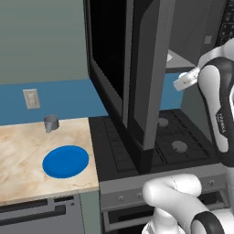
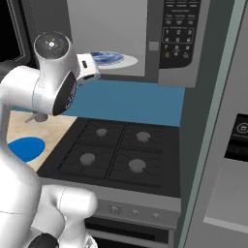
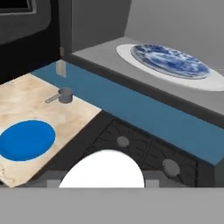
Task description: Pick the egg from the counter and place it in the microwave.
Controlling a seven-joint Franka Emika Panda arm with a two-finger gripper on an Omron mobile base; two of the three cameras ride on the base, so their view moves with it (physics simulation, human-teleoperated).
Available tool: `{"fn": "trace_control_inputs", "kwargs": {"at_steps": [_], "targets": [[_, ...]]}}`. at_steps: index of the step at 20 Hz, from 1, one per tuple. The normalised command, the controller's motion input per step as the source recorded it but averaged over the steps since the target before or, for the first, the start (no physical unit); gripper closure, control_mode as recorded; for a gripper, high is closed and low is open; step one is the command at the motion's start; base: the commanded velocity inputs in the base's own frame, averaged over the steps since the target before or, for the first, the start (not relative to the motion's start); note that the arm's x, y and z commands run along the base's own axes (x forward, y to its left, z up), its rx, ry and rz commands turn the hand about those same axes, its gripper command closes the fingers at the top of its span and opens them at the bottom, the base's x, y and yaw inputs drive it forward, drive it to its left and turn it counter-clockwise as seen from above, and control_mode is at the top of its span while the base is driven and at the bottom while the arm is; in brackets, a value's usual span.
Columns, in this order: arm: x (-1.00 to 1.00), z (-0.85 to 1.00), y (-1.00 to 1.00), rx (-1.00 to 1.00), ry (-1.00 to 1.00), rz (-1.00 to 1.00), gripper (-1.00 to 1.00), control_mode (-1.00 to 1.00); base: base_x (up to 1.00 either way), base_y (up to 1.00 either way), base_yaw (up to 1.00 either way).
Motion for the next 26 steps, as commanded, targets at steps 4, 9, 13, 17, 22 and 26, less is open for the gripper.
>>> {"fn": "trace_control_inputs", "kwargs": {"at_steps": [4, 9, 13, 17, 22, 26], "targets": [[-0.09, 0.31, 0.00, 0.08, -0.44, -0.30, 1.00, -1.00, 0.00, 0.00, 0.00], [0.11, 0.22, -0.06, 0.15, -0.54, -0.23, 1.00, -1.00, 0.00, 0.00, 0.00], [0.57, 0.60, 0.00, 0.18, -0.18, -0.33, 1.00, -1.00, 0.00, 0.00, 0.00], [0.74, 0.41, 0.00, 0.26, -0.01, -0.21, 1.00, -1.00, 0.00, 0.00, 0.00], [0.36, 0.03, -0.01, 0.21, 0.06, -0.05, 1.00, -1.00, 0.00, 0.00, 0.00], [0.19, -0.03, -0.06, 0.14, 0.08, 0.00, 1.00, -1.00, 0.00, 0.00, 0.00]]}}
